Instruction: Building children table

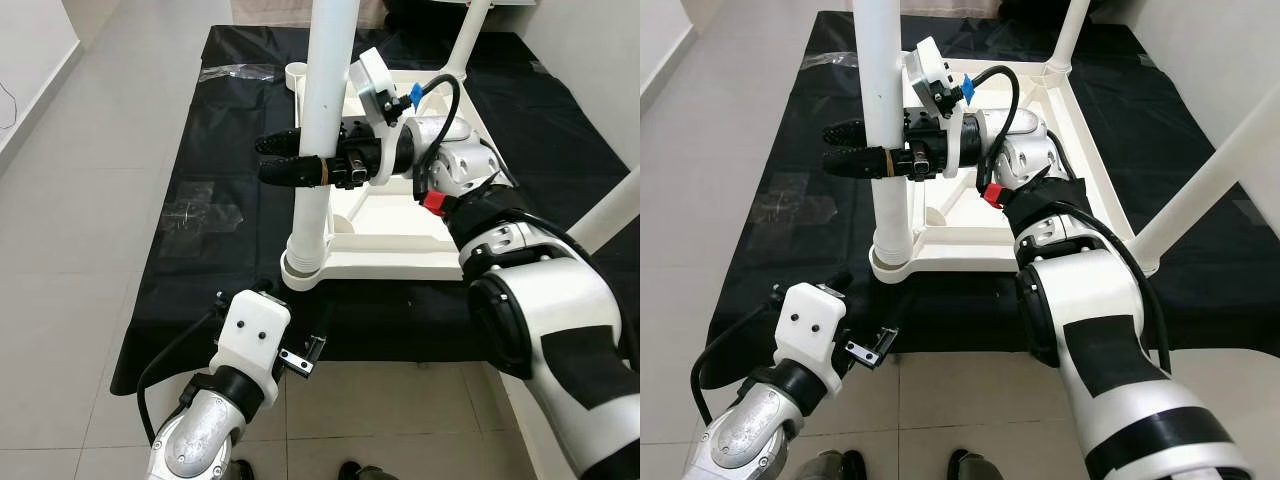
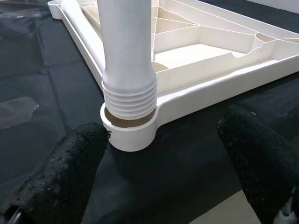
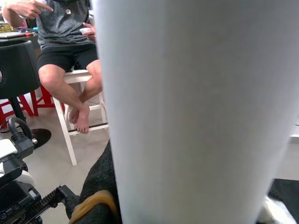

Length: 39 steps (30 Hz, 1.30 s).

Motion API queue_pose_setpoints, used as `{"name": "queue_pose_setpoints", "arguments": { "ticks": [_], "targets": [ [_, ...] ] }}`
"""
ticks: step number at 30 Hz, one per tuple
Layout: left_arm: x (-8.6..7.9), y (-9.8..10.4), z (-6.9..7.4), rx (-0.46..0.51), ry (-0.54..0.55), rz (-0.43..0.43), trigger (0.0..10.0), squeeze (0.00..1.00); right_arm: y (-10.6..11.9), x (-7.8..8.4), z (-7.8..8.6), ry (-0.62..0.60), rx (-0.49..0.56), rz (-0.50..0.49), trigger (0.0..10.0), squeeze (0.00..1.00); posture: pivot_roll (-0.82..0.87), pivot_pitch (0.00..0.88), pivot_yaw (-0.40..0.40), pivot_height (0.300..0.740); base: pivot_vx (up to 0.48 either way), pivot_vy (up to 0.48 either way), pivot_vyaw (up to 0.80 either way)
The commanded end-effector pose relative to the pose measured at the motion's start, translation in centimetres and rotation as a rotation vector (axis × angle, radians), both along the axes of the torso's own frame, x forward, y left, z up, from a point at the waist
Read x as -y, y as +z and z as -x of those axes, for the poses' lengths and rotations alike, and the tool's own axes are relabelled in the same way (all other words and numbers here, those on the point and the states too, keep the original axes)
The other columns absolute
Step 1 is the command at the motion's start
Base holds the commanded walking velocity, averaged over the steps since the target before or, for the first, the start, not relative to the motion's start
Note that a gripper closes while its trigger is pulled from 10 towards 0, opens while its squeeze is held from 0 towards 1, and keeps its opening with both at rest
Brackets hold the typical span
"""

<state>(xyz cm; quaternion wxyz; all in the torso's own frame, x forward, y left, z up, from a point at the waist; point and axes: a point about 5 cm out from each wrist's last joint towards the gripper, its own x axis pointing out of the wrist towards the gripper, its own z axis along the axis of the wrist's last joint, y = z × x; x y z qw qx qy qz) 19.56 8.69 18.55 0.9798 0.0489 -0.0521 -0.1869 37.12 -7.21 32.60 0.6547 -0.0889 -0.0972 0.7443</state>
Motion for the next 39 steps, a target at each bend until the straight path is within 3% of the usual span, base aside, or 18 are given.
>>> {"name": "queue_pose_setpoints", "arguments": {
  "ticks": [1,15,25,39],
  "targets": [
    [-0.1,-0.3,0.2,-0.009,0.005,-0.006,10.0,0.0,-0.7,-0.3,0.1,0.027,-0.02,-0.003,10.0,0.0,0.11,0.232,-0.091,0.74,0.0,0.0,0.0],
    [-0.2,-0.3,0.1,-0.011,0.008,-0.008,10.0,0.0,-0.9,-0.8,0.3,0.053,-0.027,-0.005,10.0,0.0,0.11,0.237,-0.093,0.74,0.0,0.0,0.0],
    [-0.2,-0.3,0.1,-0.009,0.009,-0.009,10.0,0.0,0.8,-0.7,0.2,0.024,0.011,-0.075,10.0,0.0,0.11,0.236,-0.094,0.74,0.0,0.0,0.0],
    [-0.2,-0.2,0.1,-0.004,0.01,-0.009,10.0,0.0,-1.7,-1.1,0.3,0.032,-0.033,-0.015,10.0,0.0,0.11,0.24,-0.091,0.74,0.0,0.0,0.0]
  ]
}}
